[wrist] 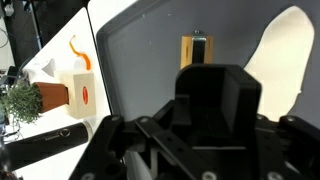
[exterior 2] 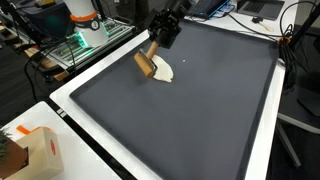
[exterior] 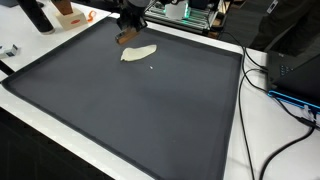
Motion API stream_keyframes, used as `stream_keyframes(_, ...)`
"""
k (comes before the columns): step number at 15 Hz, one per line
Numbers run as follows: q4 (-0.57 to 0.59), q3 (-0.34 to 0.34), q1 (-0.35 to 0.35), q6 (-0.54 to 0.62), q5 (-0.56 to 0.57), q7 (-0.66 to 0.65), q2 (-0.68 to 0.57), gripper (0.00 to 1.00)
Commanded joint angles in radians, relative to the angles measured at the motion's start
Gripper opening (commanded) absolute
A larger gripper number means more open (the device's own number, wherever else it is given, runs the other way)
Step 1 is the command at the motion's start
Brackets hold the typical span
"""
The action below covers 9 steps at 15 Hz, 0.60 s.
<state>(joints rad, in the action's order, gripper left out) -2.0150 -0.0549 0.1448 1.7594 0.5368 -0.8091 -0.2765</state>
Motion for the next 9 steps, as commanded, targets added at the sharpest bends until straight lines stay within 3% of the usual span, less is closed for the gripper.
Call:
stream_keyframes(1, -0.033, 0.005, -0.001, 0.051, 0.008, 0.095, 0.047, 0.21)
stream_keyframes(9, -0.114, 0.010, -0.023, 0.241, -0.009, 0.311, 0.161, 0.21)
